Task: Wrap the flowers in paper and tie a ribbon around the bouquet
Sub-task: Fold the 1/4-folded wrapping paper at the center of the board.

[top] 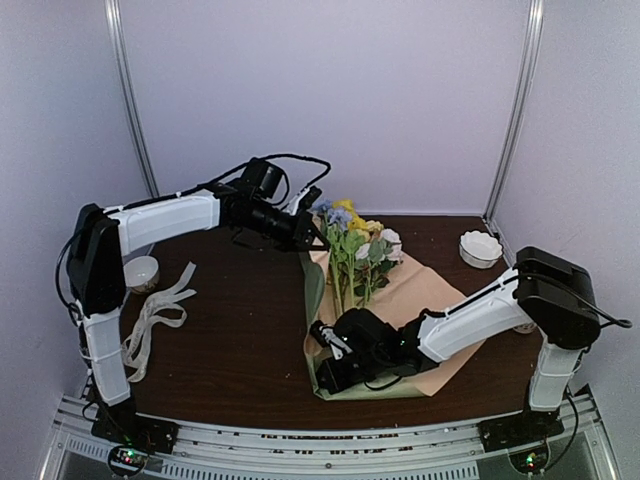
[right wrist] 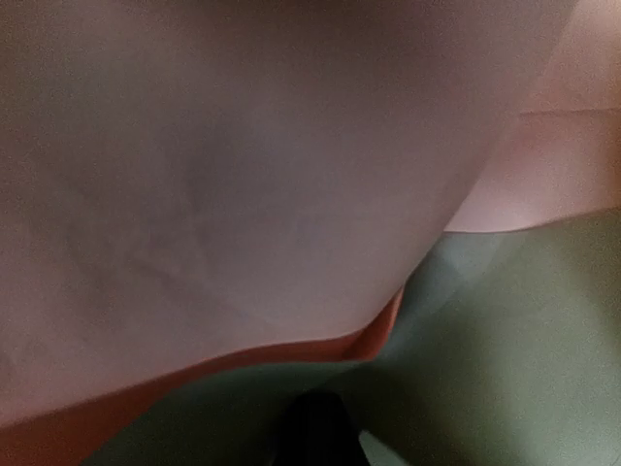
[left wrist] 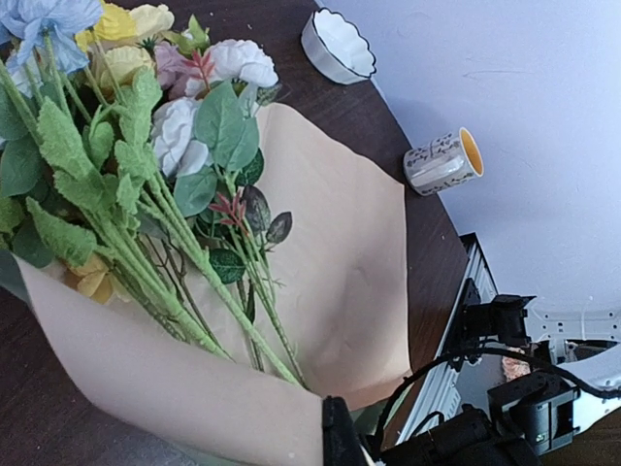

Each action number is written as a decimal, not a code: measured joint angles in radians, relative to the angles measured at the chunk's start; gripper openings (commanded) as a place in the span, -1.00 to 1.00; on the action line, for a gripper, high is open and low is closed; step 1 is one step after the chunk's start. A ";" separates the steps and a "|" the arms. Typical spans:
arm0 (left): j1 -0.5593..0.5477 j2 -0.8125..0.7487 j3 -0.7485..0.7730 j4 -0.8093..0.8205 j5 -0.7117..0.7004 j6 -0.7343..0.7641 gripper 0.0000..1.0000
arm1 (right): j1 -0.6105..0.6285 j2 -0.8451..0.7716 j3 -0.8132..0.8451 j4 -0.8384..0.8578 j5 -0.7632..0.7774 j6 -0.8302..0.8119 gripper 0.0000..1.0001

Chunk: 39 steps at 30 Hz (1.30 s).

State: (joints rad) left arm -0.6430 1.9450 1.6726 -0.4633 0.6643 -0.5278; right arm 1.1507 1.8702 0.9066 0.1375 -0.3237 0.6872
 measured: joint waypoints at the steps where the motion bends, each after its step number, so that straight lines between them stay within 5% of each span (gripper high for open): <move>1: -0.002 0.024 0.019 0.000 0.004 -0.005 -1.00 | -0.002 -0.002 -0.013 0.021 -0.003 0.005 -1.00; 20: -0.021 0.397 0.286 0.056 -0.045 -0.066 -1.00 | -0.002 -0.192 -0.293 0.192 0.058 0.132 -0.91; 31: -0.050 0.423 0.288 0.099 -0.101 -0.059 -1.00 | -0.002 -0.494 -0.319 0.035 0.285 0.157 -0.41; 39: -0.052 0.438 0.288 0.104 -0.103 -0.055 -1.00 | -0.008 -0.515 -0.249 -0.139 0.426 0.208 -0.26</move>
State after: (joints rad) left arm -0.6949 2.3829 1.9606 -0.3595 0.5610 -0.5823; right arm 1.1423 1.3552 0.6571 -0.0013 0.1028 0.8948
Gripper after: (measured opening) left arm 0.012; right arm 0.353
